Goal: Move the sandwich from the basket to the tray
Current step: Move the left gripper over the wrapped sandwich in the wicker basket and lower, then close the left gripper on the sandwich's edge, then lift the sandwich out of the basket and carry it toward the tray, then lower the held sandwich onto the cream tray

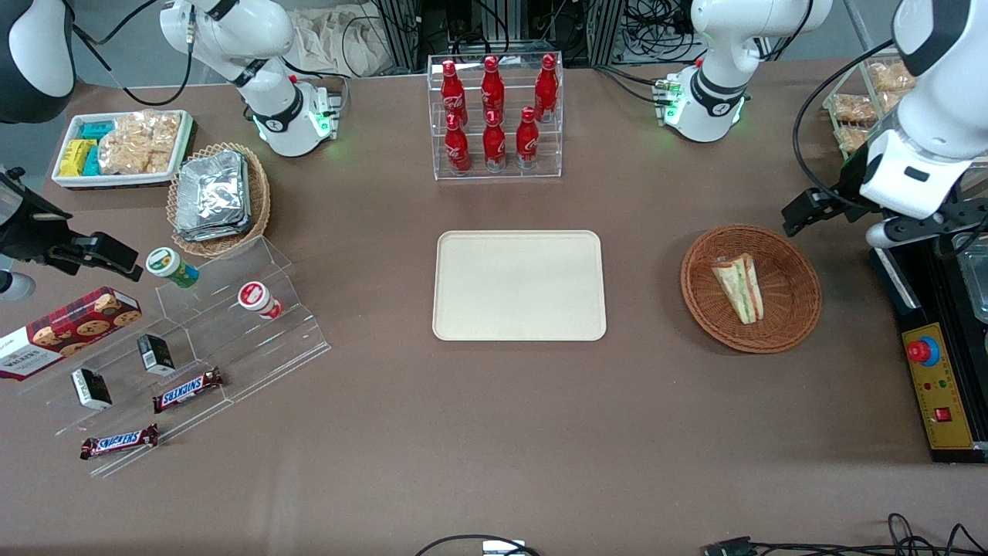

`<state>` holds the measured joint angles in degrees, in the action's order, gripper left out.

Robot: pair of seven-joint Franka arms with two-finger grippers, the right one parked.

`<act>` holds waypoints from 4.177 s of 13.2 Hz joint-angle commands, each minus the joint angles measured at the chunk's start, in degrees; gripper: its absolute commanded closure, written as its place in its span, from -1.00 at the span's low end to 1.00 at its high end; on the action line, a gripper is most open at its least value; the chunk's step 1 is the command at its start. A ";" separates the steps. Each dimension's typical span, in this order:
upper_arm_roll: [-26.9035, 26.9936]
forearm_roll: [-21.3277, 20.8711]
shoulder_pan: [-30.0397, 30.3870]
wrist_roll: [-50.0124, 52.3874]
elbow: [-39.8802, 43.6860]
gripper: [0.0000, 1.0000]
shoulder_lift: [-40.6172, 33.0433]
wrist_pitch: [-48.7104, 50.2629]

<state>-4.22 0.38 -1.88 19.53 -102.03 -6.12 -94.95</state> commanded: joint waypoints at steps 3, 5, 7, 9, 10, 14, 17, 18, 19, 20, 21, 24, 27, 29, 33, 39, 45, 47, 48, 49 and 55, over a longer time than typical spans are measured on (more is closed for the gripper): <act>1.14 0.33 -0.93 -0.80 0.87 -1.00 0.32 2.49; 1.23 0.24 -0.67 -0.72 -3.07 -1.00 -0.03 1.44; 1.75 0.33 -0.58 -0.63 -9.82 -1.00 -0.65 -3.55; 2.37 0.24 -0.58 -0.63 -16.94 -1.00 -0.82 -10.74; 2.72 0.15 -0.58 -0.63 -21.85 -1.00 -1.00 -16.79; 3.25 -0.29 -0.49 -0.80 -33.22 -1.00 5.39 -38.59; 3.25 -1.17 -0.32 -0.89 -37.10 -1.00 11.64 -51.01; 3.25 -1.08 -0.32 -0.89 -37.45 -1.00 12.87 -51.56; 3.25 -1.17 -0.32 -0.89 -37.46 -1.00 13.50 -51.83; 3.25 -1.17 -0.32 -1.15 -37.54 -1.00 13.76 -51.74; 3.25 -1.17 -0.32 -1.16 -37.54 -0.98 14.11 -51.83; 3.25 -1.34 -0.32 -1.16 -38.25 -0.72 14.29 -51.74; 3.25 -1.34 -0.23 -1.24 -38.69 0.68 14.56 -51.48; 3.51 -1.34 -0.32 -1.24 -38.69 0.89 14.12 -50.87; 3.60 -1.34 -0.58 -1.24 -37.37 0.89 7.03 -40.26; 3.25 -1.17 -1.20 -1.42 -10.45 0.88 0.49 -1.61; -5.76 -0.11 -1.64 -8.64 2.96 0.87 2.95 6.79; -14.54 -0.11 -1.64 1.51 4.55 0.82 5.14 6.01; -19.03 -0.20 -1.64 6.27 6.38 0.77 8.20 5.92; -23.42 -1.07 -1.64 10.49 7.97 0.77 10.75 5.05; -28.30 -3.98 -2.78 17.30 -6.83 0.77 18.68 -21.09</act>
<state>-32.57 -2.50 -4.51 35.92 -102.76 11.62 -107.81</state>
